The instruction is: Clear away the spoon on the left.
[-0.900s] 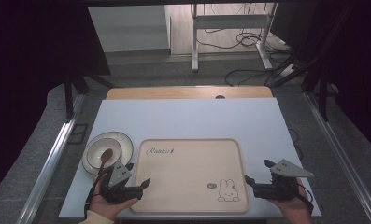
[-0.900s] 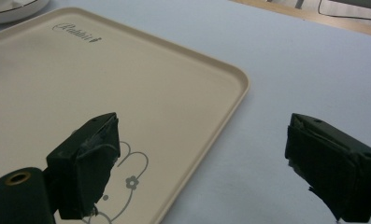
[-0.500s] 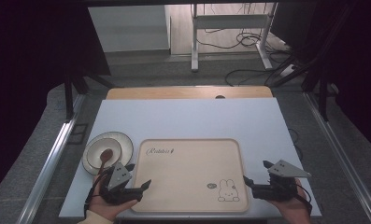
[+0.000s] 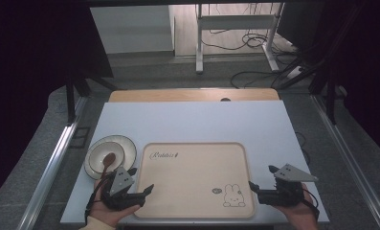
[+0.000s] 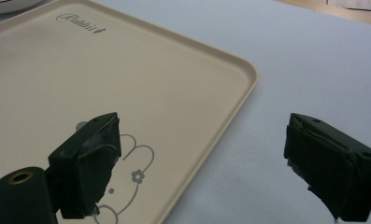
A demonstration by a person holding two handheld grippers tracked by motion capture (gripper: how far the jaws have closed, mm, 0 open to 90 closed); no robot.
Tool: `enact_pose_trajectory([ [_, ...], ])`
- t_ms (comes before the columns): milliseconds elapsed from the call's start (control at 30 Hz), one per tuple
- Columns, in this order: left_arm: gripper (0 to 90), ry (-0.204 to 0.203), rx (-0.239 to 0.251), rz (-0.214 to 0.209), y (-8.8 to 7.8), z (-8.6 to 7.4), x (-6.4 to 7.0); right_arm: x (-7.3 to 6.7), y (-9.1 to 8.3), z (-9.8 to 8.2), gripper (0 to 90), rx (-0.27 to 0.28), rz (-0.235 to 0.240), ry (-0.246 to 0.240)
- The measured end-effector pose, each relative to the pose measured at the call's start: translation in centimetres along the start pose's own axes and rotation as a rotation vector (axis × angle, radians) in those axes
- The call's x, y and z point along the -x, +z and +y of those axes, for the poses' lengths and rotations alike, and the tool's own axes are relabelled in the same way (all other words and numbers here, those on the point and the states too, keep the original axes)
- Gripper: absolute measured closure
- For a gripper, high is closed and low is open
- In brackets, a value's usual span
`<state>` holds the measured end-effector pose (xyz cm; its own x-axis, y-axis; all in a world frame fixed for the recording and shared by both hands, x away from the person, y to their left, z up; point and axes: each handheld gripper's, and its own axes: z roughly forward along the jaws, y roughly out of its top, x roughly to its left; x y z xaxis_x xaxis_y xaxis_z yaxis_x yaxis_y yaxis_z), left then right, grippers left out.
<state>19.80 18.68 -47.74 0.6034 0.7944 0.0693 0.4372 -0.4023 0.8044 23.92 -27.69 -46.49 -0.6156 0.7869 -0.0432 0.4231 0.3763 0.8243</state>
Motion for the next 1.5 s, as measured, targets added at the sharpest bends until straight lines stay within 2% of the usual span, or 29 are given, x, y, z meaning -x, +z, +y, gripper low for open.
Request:
enact_pose_trajectory([
  [300,23.2,0.017,0.023,-0.004,-0.6,0.5,0.2,-0.1,0.0,0.0,11.2,0.0,0.002,0.003],
  [667,22.8,0.013,0.055,0.009,-1.9,1.2,-0.3,0.1,0.1,0.0,11.4,-0.002,0.008,0.002],
  [967,22.0,0.022,0.091,0.025,-3.8,2.3,-0.3,0.1,0.0,0.0,11.5,0.0,0.012,0.004],
  [1067,21.8,0.025,0.088,0.031,-4.1,2.4,-0.4,0.1,0.0,0.0,11.6,0.0,0.013,0.003],
  [1133,21.7,0.018,0.092,0.037,-4.8,2.7,-0.5,0.1,0.0,0.0,11.6,0.0,0.014,0.003],
  [1267,21.5,0.031,0.11,0.048,-5.8,3.2,-0.5,0.2,0.0,0.0,11.7,-0.001,0.013,0.004],
  [1500,21.3,0.017,0.112,0.075,-6.7,3.1,-1.3,0.1,0.1,0.0,11.7,-0.004,0.012,0.004],
])
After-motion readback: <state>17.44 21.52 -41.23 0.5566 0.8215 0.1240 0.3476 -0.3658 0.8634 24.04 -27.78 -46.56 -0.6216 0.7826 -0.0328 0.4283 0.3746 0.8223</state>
